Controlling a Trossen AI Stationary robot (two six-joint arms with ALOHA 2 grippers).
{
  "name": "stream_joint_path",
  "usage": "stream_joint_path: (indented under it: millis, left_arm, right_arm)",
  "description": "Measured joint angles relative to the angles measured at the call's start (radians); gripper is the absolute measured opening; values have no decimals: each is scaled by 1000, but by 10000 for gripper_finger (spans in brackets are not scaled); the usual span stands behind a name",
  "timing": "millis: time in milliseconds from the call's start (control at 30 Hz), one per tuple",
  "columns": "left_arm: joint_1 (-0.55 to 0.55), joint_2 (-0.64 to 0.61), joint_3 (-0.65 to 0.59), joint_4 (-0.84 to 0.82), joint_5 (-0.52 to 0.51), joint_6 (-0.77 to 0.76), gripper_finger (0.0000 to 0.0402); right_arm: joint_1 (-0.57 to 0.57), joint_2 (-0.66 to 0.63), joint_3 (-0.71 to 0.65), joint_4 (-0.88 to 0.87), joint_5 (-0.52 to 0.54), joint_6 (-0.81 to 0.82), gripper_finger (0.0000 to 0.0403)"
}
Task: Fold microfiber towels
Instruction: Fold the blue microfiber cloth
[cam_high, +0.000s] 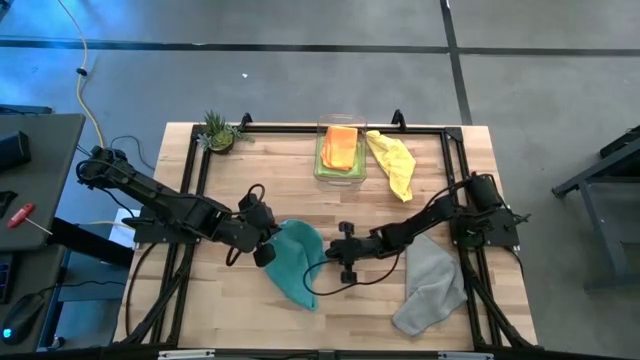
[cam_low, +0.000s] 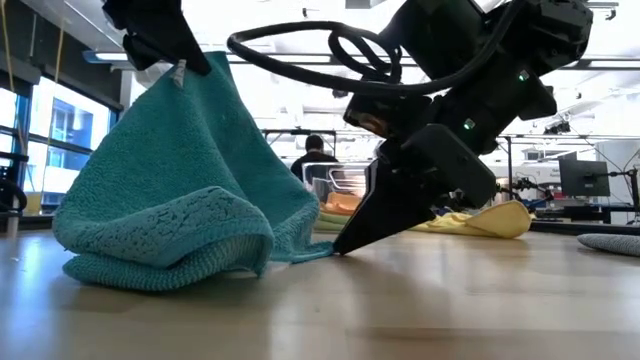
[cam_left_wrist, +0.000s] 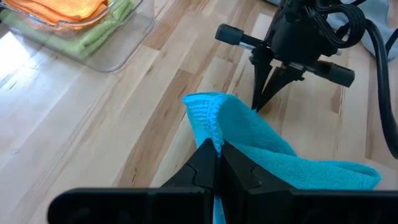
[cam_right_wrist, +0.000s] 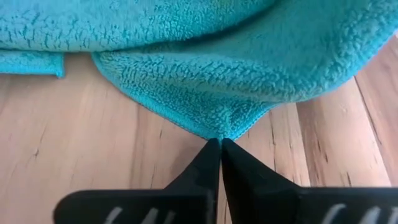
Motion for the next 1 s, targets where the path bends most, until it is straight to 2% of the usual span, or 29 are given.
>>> stream_joint_path:
  millis: [200,500,733,1000]
  left_arm:
    - [-28,-26,7,-2,-19,0,0]
    - [-98,-90,8,-6,-100,1,0]
    - [-197,-96,9,22,-176,7,0]
    - [-339,-104,9,156,-299,8,0]
  right_arm:
    - [12,-73,-1,-141,72,5,1]
    - [70,-285,-1,-376,232,33,0]
    - [146,-424,-1,-449,341,55,0]
    - [247,-548,-1,-477,427,75,0]
